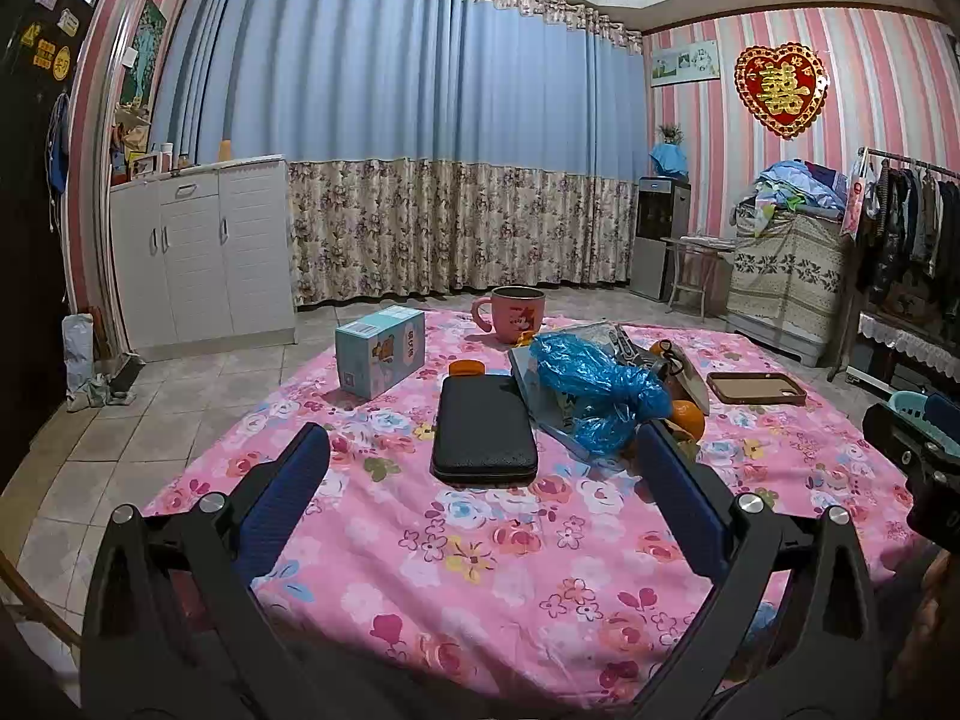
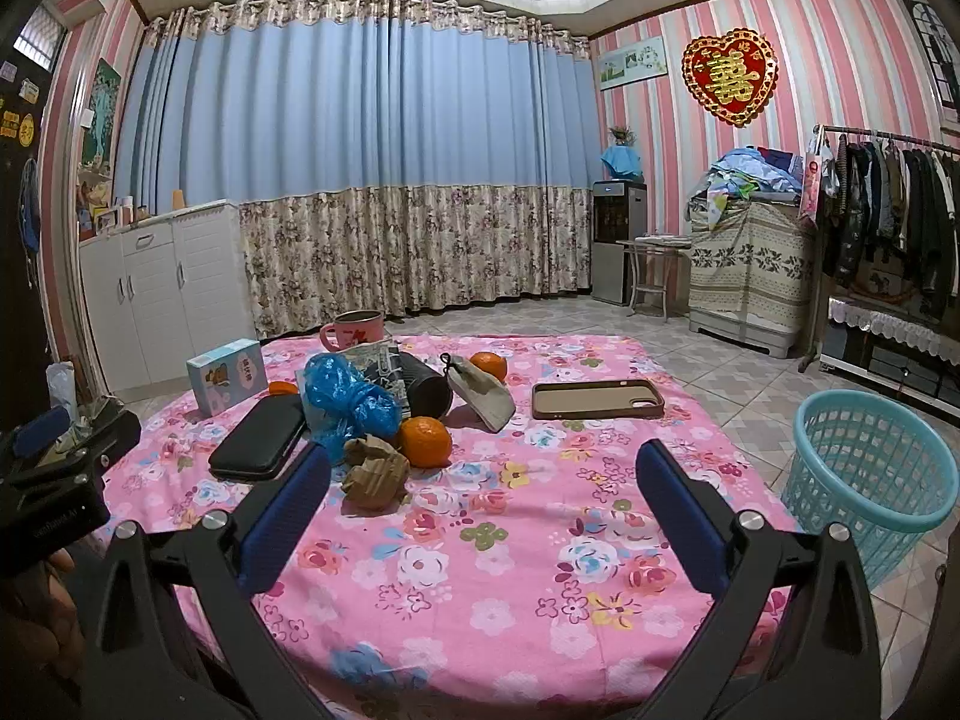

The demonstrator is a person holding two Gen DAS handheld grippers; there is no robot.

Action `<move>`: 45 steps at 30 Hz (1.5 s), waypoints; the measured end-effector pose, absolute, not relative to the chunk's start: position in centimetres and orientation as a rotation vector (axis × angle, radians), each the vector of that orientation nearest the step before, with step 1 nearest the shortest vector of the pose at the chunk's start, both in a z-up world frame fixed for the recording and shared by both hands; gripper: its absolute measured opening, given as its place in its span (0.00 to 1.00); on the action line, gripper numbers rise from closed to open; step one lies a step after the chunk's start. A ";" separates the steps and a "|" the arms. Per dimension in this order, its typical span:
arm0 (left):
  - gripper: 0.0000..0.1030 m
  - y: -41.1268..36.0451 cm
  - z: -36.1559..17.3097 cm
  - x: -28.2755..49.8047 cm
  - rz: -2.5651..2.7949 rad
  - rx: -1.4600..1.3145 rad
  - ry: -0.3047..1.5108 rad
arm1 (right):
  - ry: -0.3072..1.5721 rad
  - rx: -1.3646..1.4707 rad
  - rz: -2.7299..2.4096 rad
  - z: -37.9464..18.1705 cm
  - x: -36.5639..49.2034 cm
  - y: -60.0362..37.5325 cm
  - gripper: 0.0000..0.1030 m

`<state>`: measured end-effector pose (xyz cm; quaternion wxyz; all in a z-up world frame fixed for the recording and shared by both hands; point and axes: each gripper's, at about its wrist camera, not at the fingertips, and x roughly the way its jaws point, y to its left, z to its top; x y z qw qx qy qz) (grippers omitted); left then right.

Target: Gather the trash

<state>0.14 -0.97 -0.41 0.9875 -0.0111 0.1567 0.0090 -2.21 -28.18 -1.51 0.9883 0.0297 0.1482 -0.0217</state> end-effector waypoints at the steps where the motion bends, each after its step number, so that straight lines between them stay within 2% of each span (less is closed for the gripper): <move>1: 0.95 -1.0 -0.4 0.2 0.018 -0.022 0.314 | 0.297 0.059 -0.044 -1.6 -2.3 -28.2 0.96; 9: 0.95 -0.4 0.0 1.0 0.004 -0.048 0.364 | 0.337 0.076 -0.023 -0.7 -1.5 -28.5 0.96; 13: 0.95 -0.3 4.0 2.8 0.052 0.057 0.272 | 0.284 0.067 -0.037 2.6 0.0 -29.2 0.96; 16: 0.95 0.6 7.8 4.6 0.057 0.036 0.197 | 0.248 0.084 -0.039 5.2 2.2 -29.5 0.96; 19: 0.95 0.4 8.7 7.4 0.069 0.063 0.186 | 0.258 0.075 -0.011 6.1 6.5 -28.2 0.96; 23: 0.95 0.4 6.6 11.4 0.100 0.140 0.264 | 0.380 0.063 0.053 3.8 12.0 -25.9 0.96; 29: 0.95 2.3 2.4 14.2 0.143 0.160 0.369 | 0.604 0.013 0.121 -3.4 17.0 -22.5 0.94; 31: 0.95 2.7 1.9 14.5 0.119 0.148 0.397 | 0.657 0.016 0.119 -4.7 18.2 -22.0 0.90; 33: 0.95 2.6 1.4 14.9 0.101 0.145 0.430 | 0.698 0.007 0.123 -5.7 19.0 -21.6 0.70; 34: 0.95 2.5 1.2 15.0 0.100 0.139 0.448 | 0.718 -0.008 0.106 -6.2 19.2 -21.4 0.64; 37: 0.95 2.6 0.7 15.5 0.098 0.096 0.486 | 0.702 -0.027 0.109 -6.5 19.0 -21.2 0.34; 38: 0.95 2.5 0.6 15.6 0.081 0.071 0.497 | 0.697 0.006 0.129 -6.0 18.7 -21.7 0.28; 45: 0.95 -0.1 0.5 17.0 -0.016 0.010 0.549 | 0.560 0.044 0.144 -1.3 17.2 -24.2 0.24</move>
